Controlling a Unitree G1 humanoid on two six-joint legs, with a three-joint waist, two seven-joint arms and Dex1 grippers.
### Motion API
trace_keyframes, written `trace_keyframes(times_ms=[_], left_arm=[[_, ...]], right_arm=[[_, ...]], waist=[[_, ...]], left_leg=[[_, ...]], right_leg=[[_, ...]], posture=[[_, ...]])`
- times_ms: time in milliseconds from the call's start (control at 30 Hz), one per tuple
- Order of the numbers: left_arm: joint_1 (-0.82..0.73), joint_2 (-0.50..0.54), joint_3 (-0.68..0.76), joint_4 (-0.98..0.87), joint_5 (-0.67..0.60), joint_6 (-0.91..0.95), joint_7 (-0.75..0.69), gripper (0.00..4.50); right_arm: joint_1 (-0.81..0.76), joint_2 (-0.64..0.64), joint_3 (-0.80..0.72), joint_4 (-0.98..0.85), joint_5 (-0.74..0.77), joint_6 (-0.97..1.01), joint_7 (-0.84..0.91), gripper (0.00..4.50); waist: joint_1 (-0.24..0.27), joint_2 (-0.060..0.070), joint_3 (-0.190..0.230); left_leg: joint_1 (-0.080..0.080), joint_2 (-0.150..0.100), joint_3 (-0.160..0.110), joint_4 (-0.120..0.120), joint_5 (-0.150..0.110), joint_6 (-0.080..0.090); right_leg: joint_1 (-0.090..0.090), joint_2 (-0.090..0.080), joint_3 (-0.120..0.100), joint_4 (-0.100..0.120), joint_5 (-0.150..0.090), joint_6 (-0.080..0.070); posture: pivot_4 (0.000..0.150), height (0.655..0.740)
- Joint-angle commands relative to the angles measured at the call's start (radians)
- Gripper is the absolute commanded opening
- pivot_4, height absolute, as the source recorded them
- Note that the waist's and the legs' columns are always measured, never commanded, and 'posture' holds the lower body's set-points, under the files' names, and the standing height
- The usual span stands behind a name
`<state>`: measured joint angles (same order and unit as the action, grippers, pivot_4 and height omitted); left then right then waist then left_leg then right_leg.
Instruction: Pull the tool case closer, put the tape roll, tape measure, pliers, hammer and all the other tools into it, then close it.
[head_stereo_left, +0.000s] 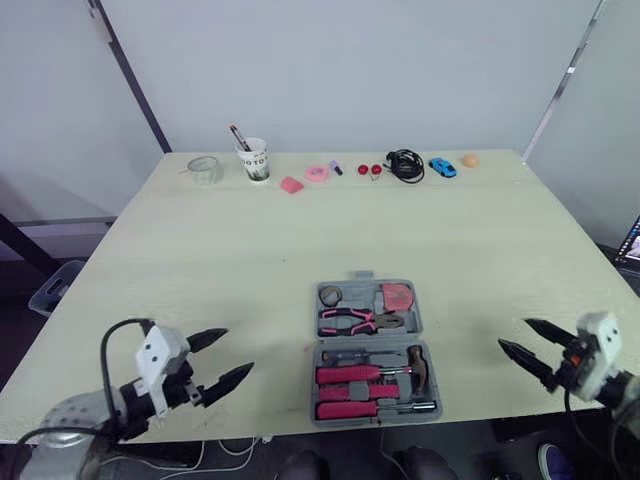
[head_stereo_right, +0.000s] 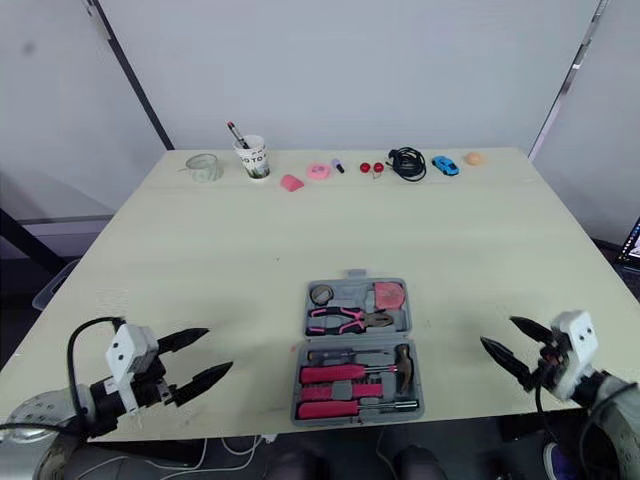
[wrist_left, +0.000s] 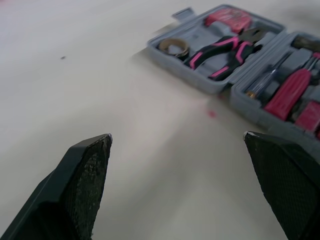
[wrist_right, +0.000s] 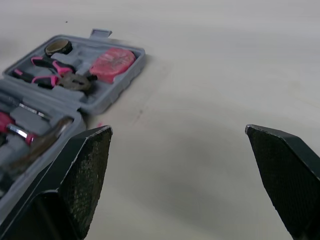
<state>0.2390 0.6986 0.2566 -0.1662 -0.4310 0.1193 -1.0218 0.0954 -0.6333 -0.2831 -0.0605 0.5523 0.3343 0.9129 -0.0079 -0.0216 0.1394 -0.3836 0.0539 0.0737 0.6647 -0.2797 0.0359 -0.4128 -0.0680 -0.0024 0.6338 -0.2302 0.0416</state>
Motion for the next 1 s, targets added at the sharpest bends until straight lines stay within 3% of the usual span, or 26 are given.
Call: trace_keyframes(times_ms=[33, 267, 400, 633, 733, 800, 833, 1000], left_arm=[[-0.061, 0.046, -0.114, -0.080, 0.041, -0.006, -0.071, 4.48], [-0.169, 0.059, -0.251, -0.101, 0.054, 0.027, -0.134, 4.48], [-0.275, 0.036, -0.404, -0.072, 0.105, 0.029, -0.206, 4.48], [-0.377, -0.030, -0.528, -0.018, 0.163, 0.022, -0.213, 4.48], [-0.398, -0.052, -0.546, 0.005, 0.164, 0.024, -0.218, 3.67], [-0.401, -0.055, -0.557, 0.021, 0.171, 0.016, -0.221, 2.89], [-0.402, -0.055, -0.563, 0.029, 0.179, 0.012, -0.223, 2.21], [-0.418, -0.058, -0.579, 0.074, 0.215, 0.001, -0.218, 0.63]], right_arm=[[-0.121, -0.023, 0.070, 0.006, 0.036, 0.152, 0.009, 4.50], [-0.336, -0.001, 0.166, 0.142, 0.016, 0.282, 0.016, 4.50], [-0.510, 0.032, 0.317, 0.307, -0.065, 0.318, 0.095, 4.50], [-0.673, 0.088, 0.390, 0.540, -0.155, 0.265, 0.153, 4.50], [-0.736, 0.119, 0.399, 0.635, -0.190, 0.238, 0.169, 4.50], [-0.769, 0.142, 0.398, 0.690, -0.206, 0.236, 0.175, 4.50], [-0.781, 0.149, 0.401, 0.709, -0.211, 0.240, 0.185, 4.50], [-0.846, 0.189, 0.392, 0.822, -0.238, 0.251, 0.199, 4.50]], waist=[[0.000, 0.000, 0.000], [0.001, 0.000, 0.000], [-0.002, 0.000, 0.001], [-0.001, 0.001, 0.001], [-0.003, 0.001, 0.001], [-0.006, 0.001, 0.001], [-0.006, 0.001, 0.001], [-0.006, 0.001, 0.001]], left_leg=[[0.000, 0.000, 0.000, 0.000, 0.000, 0.000], [-0.002, -0.001, -0.001, 0.000, 0.000, 0.000], [-0.002, -0.004, -0.001, 0.001, 0.000, 0.000], [-0.003, -0.006, -0.001, 0.002, 0.000, 0.001], [-0.003, -0.006, 0.000, 0.004, 0.000, 0.001], [-0.003, -0.006, -0.001, 0.004, 0.000, 0.001], [-0.003, -0.006, -0.001, 0.004, 0.000, 0.001], [-0.003, -0.006, -0.001, 0.004, 0.000, 0.001]], right_leg=[[0.000, 0.000, 0.000, 0.000, 0.000, -0.001], [0.000, 0.003, 0.000, 0.000, 0.001, -0.001], [0.001, 0.005, 0.000, 0.000, 0.001, -0.001], [0.002, 0.005, 0.000, 0.001, 0.001, 0.000], [0.002, 0.005, 0.000, 0.001, 0.001, 0.000], [0.002, 0.005, 0.000, 0.001, 0.002, 0.001], [0.002, 0.006, 0.000, 0.001, 0.003, 0.004], [0.002, 0.006, 0.000, 0.002, 0.003, 0.004]], posture=[[0.150, 0.7400], [0.150, 0.7400], [0.150, 0.7400], [0.150, 0.7400], [0.150, 0.7400], [0.150, 0.7400], [0.150, 0.7400], [0.150, 0.7400]])
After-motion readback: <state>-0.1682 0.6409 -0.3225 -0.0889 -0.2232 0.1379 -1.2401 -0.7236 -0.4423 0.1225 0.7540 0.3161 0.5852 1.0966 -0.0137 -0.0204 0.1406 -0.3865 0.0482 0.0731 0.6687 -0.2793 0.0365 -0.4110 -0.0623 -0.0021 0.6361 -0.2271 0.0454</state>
